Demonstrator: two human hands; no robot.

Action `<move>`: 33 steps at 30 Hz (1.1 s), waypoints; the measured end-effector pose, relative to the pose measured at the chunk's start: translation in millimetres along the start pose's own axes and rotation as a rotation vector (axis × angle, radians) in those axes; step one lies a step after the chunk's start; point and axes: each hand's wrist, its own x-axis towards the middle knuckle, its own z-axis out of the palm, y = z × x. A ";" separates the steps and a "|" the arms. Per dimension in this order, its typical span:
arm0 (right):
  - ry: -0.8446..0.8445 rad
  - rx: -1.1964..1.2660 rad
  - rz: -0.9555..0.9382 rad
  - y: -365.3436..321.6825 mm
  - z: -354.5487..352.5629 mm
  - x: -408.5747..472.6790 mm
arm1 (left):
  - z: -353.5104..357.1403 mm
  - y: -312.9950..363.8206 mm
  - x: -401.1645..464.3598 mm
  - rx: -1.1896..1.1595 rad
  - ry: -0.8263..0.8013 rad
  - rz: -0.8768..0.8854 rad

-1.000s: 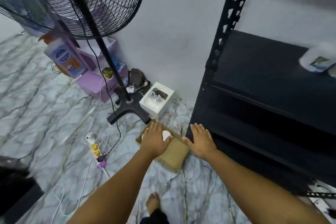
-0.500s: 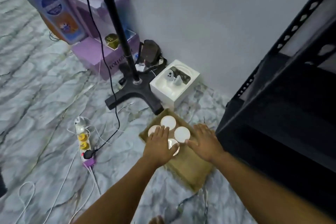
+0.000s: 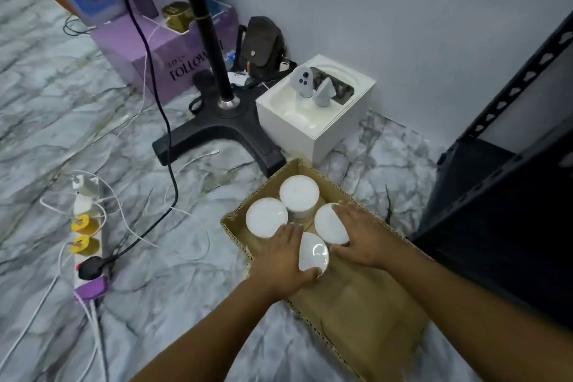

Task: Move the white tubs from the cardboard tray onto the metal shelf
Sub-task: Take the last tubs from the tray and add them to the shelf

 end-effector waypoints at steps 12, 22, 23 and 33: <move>0.087 0.119 0.078 8.4 29.5 9.2 | 45.0 -5.4 5.8 0.133 -0.001 -0.033; 0.165 0.522 0.141 28.4 57.7 -28.8 | 32.6 -7.5 10.9 -0.213 0.023 -0.068; 0.200 0.570 0.148 28.1 57.1 -32.0 | 29.2 -7.9 9.3 -0.293 0.038 -0.065; 0.417 0.870 0.143 -1.2 29.0 -56.9 | 14.9 -9.0 -12.9 -0.787 0.286 -0.122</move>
